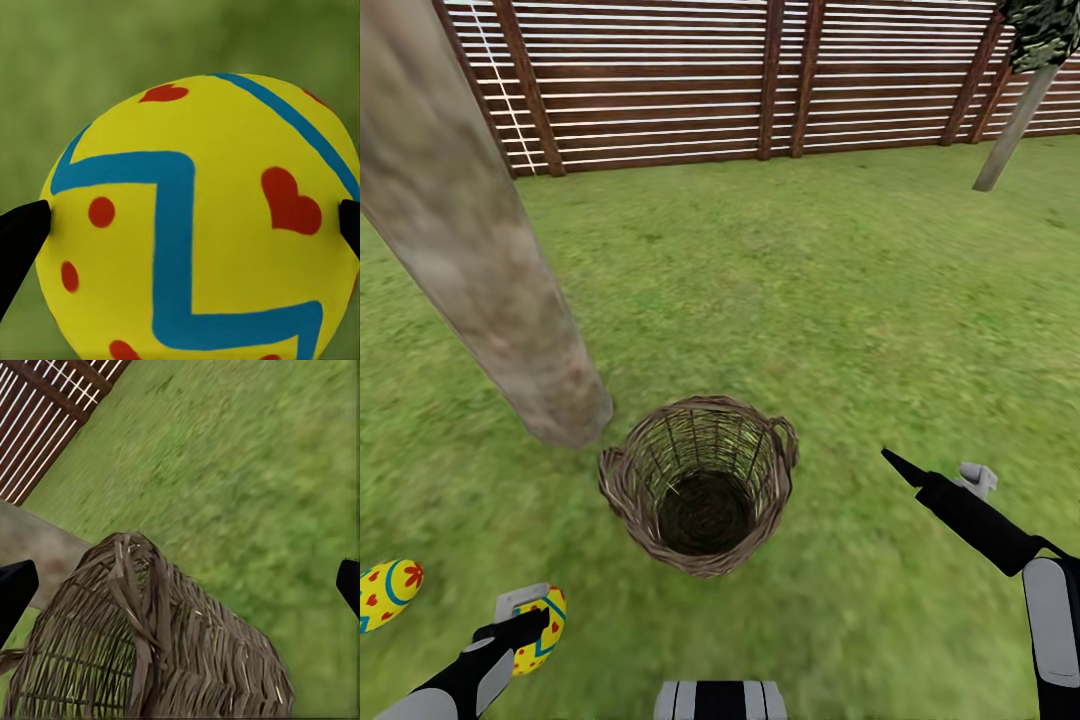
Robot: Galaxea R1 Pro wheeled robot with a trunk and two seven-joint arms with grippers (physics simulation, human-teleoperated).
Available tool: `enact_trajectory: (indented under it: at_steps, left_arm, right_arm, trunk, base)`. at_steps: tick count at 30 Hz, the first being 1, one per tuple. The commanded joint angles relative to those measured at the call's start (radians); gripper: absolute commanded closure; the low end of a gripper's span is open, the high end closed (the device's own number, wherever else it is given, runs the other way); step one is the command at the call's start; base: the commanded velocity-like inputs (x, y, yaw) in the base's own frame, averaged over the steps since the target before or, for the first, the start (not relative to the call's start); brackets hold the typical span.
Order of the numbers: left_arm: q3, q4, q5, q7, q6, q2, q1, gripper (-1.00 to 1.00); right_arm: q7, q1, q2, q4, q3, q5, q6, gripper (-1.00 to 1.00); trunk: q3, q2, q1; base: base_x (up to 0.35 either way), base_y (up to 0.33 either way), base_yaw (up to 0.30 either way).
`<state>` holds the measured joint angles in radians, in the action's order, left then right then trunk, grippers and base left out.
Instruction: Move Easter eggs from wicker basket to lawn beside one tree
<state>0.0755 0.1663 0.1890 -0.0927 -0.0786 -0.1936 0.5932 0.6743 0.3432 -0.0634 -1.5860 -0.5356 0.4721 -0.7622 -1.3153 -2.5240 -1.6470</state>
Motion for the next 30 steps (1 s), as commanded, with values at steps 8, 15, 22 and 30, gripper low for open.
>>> enact_trajectory:
  at_steps: [8, 15, 22, 30]
  left_arm:
    - [0.004, -0.001, 0.004, 0.001, -0.007, 0.0, 0.0, 1.0]
    - [0.004, -0.001, 0.004, 0.001, -0.01, 0.0, 0.0, 1.0]
    - [0.008, -0.001, 0.004, 0.0, -0.01, 0.0, 0.0, 1.0]
    - [0.005, 0.0, 0.004, 0.003, -0.012, 0.0, 0.0, -1.0]
  right_arm:
    - [0.002, 0.001, 0.0, 0.0, -0.001, 0.003, -0.006, -1.0]
    - [0.002, 0.001, 0.0, 0.0, -0.001, 0.003, -0.006, -1.0]
    - [0.002, 0.001, 0.001, 0.0, -0.001, 0.003, -0.006, -1.0]
    - [0.002, 0.001, 0.001, 0.001, -0.001, 0.003, -0.006, -1.0]
  trunk:
    - [-0.024, -0.002, -0.002]
    - [-0.039, -0.003, -0.004]
    - [-0.039, -0.003, -0.004]
    - [-0.039, -0.003, -0.004]
  base:
    - [0.0, 0.0, 0.0]
    - [0.0, 0.0, 0.0]
    - [0.0, 0.0, 0.0]
    - [0.0, 0.0, 0.0]
